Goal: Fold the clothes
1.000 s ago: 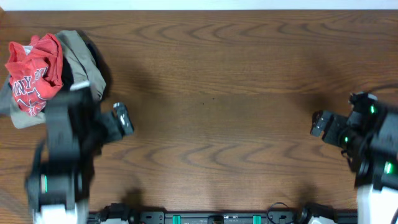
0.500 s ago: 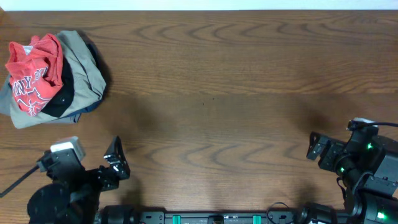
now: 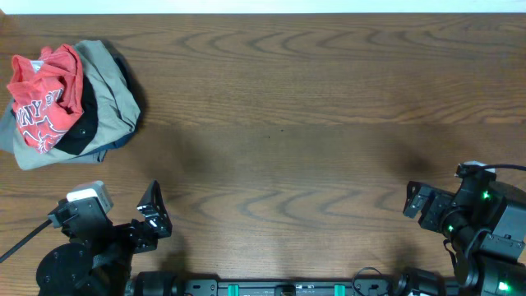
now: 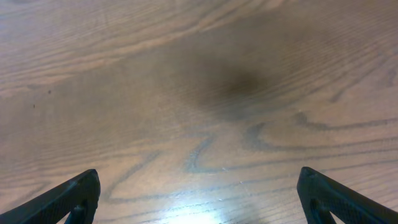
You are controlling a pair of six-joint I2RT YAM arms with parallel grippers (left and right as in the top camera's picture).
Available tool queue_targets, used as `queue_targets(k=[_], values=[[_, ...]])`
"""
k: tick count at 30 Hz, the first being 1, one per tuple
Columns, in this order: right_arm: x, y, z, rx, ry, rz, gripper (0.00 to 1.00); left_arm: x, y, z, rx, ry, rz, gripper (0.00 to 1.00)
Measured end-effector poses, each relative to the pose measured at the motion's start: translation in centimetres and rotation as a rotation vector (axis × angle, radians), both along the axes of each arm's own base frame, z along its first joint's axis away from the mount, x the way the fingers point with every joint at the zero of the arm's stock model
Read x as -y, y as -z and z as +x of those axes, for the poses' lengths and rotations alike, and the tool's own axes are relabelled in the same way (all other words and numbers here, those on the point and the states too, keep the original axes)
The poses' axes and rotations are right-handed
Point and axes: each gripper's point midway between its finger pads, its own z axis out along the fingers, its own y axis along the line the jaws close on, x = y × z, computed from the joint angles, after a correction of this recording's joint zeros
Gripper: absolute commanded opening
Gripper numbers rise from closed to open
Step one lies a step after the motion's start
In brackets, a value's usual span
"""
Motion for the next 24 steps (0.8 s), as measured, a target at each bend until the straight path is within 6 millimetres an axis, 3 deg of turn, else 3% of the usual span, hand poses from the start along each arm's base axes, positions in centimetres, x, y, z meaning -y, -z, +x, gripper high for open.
queue_targets(k=[3, 9, 15, 20, 24], values=[[0.0, -1.0, 1.0, 0.085, -0.015, -0.031, 0.99, 0.0, 0.0, 0.0, 0.0, 0.0, 0.0, 0.98], [-2.1, -3.1, 4.0, 0.416, -0.147, -0.111, 0.99, 0.0, 0.0, 0.0, -0.001, 0.0, 0.0, 0.98], [-3.6, -4.0, 4.5, 0.736, -0.213, -0.173, 0.99, 0.0, 0.1, 0.0, -0.003, 0.0, 0.0, 0.98], [-3.7, -2.1, 4.8, 0.847, -0.23, -0.232, 0.99, 0.0, 0.1, 0.0, -0.003, 0.0, 0.0, 0.98], [-3.6, 1.7, 5.4, 0.781, -0.249, -0.25, 0.99, 0.0, 0.1, 0.0, -0.003, 0.0, 0.0, 0.98]])
